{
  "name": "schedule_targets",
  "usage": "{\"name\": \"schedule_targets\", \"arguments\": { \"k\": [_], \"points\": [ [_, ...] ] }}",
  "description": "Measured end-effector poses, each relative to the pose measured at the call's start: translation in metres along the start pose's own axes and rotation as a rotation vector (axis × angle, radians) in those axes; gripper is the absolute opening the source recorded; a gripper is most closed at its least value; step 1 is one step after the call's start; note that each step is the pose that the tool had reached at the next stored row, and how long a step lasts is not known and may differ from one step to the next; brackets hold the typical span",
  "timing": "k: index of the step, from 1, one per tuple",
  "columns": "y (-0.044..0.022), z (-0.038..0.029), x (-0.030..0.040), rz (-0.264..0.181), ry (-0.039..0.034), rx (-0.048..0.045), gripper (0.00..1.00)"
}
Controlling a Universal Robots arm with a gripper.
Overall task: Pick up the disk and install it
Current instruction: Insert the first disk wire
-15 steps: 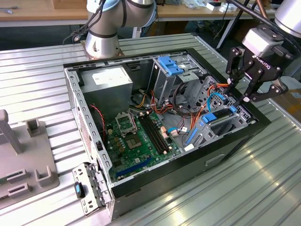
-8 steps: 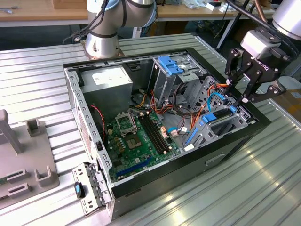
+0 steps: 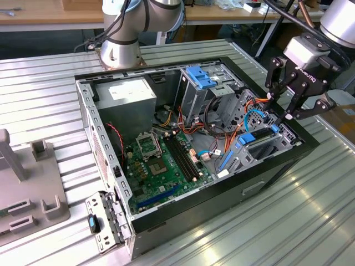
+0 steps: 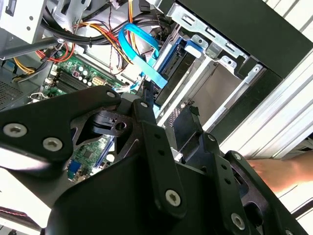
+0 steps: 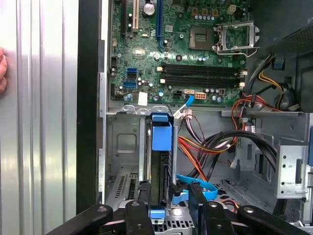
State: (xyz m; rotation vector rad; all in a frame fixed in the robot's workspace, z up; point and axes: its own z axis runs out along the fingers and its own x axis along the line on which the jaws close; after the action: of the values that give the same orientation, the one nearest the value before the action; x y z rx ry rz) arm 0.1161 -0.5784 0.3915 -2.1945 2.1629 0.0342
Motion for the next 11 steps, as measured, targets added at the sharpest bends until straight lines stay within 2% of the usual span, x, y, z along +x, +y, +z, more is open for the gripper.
{"name": "schedule_targets", "arguments": {
  "k": [5,11],
  "points": [
    [-0.0003,0.0000,-0.0002,-0.001,-0.0001,0.0000,0.44],
    [-0.0039,0.0002,-0.0024,-0.010,-0.0003,-0.0006,0.44]
  ]
}}
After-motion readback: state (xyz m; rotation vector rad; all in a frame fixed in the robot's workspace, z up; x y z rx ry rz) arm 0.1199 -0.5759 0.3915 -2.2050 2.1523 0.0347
